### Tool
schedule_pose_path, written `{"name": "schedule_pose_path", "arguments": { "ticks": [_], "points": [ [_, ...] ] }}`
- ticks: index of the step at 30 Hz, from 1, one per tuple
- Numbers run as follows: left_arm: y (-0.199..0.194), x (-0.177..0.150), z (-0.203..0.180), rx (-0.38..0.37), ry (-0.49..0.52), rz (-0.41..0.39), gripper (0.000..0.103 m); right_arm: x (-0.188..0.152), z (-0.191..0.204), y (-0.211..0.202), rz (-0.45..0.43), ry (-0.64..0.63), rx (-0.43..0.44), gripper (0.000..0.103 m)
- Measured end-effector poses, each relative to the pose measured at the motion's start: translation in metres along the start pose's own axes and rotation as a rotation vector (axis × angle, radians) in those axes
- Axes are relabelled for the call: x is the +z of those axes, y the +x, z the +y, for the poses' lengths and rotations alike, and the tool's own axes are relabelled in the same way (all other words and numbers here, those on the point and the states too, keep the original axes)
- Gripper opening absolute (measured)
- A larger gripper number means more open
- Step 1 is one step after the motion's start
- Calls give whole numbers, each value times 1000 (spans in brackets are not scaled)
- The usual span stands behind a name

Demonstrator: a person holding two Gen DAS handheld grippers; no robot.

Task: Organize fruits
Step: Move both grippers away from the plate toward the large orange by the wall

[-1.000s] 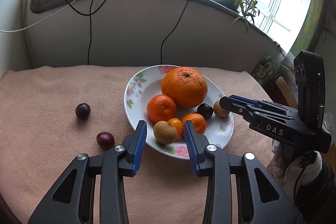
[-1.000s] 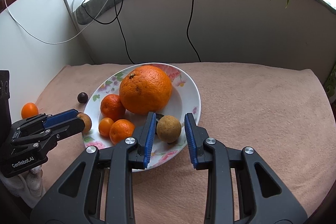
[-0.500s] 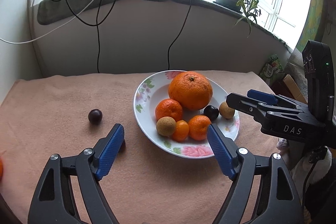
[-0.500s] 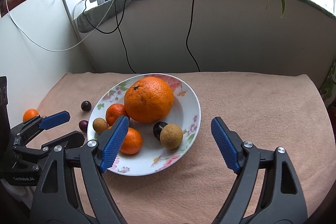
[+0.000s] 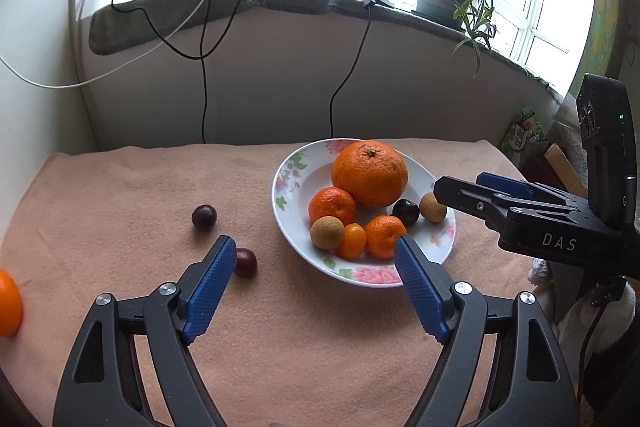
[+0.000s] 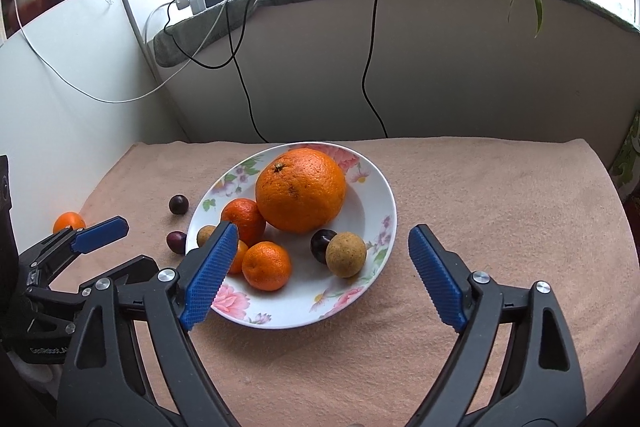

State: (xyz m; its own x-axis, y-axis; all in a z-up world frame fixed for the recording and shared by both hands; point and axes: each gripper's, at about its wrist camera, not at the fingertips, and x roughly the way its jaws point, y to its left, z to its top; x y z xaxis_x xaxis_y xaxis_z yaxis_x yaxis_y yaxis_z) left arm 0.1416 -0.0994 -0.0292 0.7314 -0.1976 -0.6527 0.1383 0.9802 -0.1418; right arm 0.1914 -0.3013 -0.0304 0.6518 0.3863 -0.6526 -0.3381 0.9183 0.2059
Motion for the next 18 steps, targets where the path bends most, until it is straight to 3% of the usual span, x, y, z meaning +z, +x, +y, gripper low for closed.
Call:
{"name": "schedule_pose_path", "arguments": {
  "ticks": [18],
  "points": [
    [-42,-6,12,31,-21,-66,82,0,40,-18,-15,-52,37,90]
  ]
}}
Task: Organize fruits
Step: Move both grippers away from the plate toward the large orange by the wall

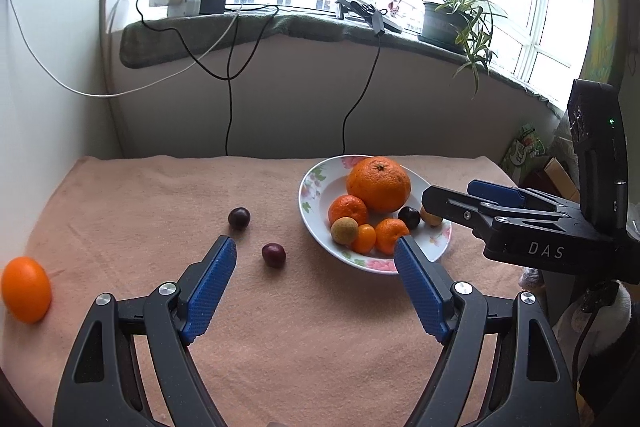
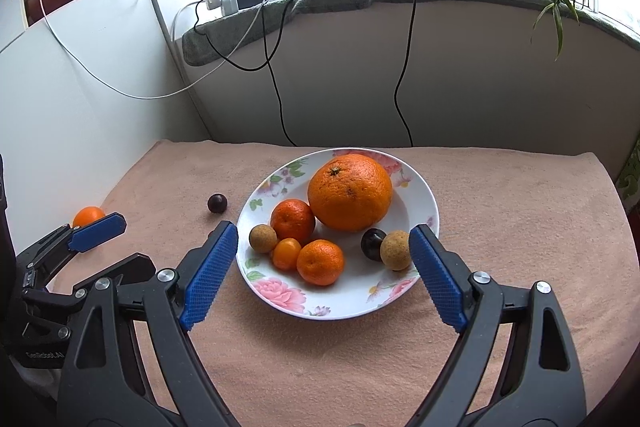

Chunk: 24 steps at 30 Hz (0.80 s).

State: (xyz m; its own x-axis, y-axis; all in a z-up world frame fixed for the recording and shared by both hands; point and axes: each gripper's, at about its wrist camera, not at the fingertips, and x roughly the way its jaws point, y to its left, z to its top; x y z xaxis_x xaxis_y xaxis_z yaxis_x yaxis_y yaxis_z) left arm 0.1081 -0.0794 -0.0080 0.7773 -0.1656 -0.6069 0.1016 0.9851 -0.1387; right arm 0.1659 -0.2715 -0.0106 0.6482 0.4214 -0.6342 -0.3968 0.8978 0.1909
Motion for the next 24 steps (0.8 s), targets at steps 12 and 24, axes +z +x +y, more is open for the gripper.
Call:
{"name": "schedule_pose_path", "arguments": {
  "ticks": [12,24],
  "points": [
    [-36,-9,27,62,-33,-50,83,-1,48,7,13,-60,72,90],
    [-59,-21,64,125,-86,-69,83,-1,97,21,35,-118,139,90]
  ]
}}
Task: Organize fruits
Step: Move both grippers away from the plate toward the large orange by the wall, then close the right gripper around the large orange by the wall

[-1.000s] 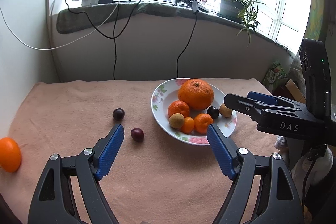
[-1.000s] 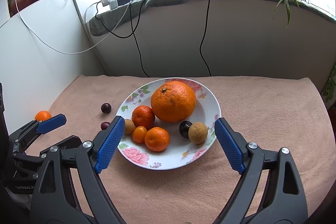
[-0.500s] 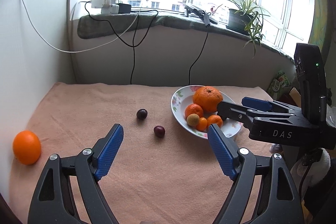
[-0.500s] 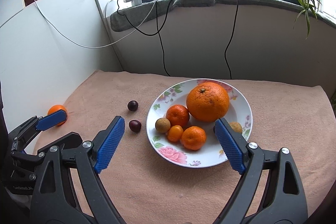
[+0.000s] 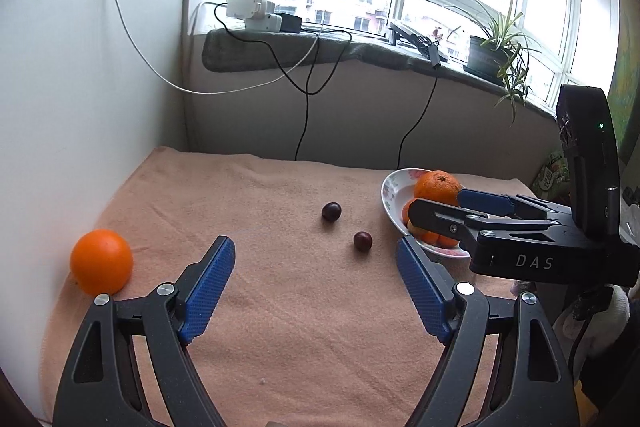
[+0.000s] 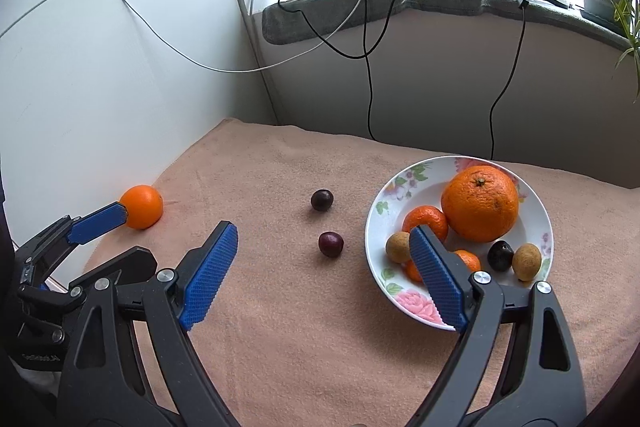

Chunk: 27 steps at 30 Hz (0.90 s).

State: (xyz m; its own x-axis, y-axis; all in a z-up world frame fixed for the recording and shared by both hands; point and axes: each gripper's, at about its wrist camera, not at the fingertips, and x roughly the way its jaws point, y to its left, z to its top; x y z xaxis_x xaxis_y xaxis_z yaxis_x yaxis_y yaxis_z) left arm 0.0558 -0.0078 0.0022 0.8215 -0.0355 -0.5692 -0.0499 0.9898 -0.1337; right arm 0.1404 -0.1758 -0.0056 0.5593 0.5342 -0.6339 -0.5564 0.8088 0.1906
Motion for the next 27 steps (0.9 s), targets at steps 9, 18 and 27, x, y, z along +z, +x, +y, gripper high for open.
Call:
{"name": "schedule_pose_path", "arguments": {
  "ticks": [9,18,27],
  "points": [
    [-8,-14,41,66,-73,-2,83,5,35,22,34,-40,62,90],
    [-16,-37,86,166,-166,-2,83,6,71,54,80,-88,142,90],
    [-12,-56,122,226,-242,24,83,7,102,92,136,-121,264,90]
  ]
}}
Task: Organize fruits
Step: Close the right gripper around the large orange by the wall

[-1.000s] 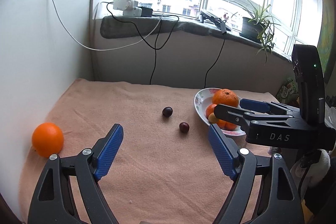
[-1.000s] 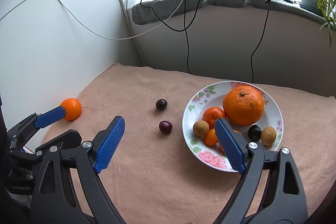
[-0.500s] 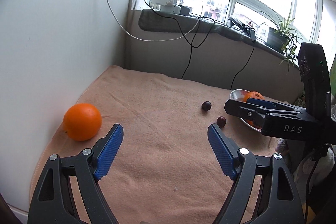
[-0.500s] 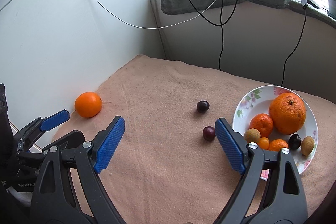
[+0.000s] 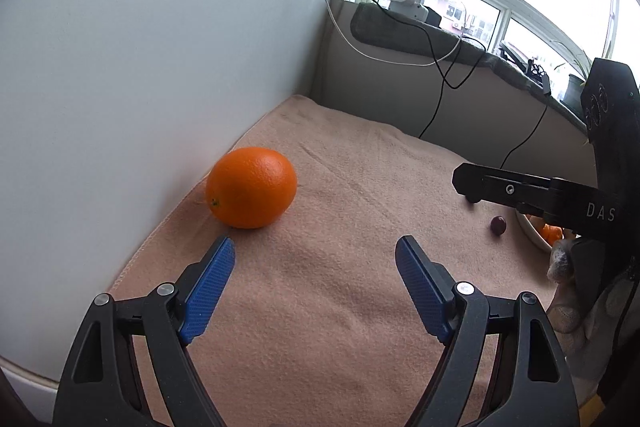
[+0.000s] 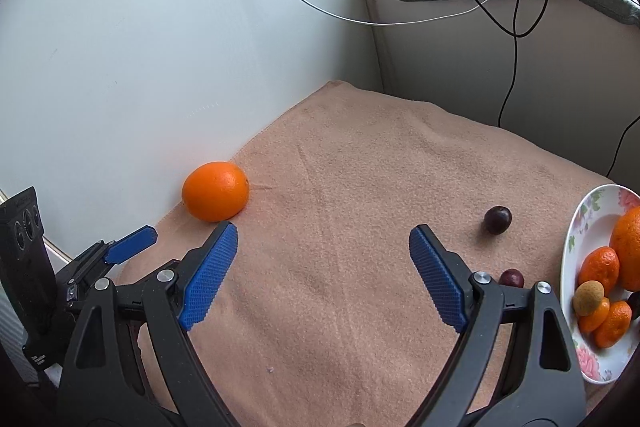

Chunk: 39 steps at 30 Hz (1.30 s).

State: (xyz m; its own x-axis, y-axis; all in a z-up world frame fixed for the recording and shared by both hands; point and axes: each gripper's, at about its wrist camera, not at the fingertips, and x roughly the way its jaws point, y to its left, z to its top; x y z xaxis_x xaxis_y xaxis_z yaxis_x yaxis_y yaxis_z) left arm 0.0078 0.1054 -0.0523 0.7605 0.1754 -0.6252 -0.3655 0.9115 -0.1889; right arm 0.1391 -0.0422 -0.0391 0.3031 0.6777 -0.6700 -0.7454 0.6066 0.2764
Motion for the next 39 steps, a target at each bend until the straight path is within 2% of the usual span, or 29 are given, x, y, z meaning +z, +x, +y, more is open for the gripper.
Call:
{"name": "schedule_pose_path", "arguments": {
  "ticks": [7,19,39],
  "points": [
    [7,1,20,27,-27,2,83,9,19,38,39,-16,99,90],
    [28,7,22,23,-6,10,83,26,39,91,100,5,244,90],
    [47,11,31,22,-32,45,81,37,65,144,181,-39,318,89]
  ]
}}
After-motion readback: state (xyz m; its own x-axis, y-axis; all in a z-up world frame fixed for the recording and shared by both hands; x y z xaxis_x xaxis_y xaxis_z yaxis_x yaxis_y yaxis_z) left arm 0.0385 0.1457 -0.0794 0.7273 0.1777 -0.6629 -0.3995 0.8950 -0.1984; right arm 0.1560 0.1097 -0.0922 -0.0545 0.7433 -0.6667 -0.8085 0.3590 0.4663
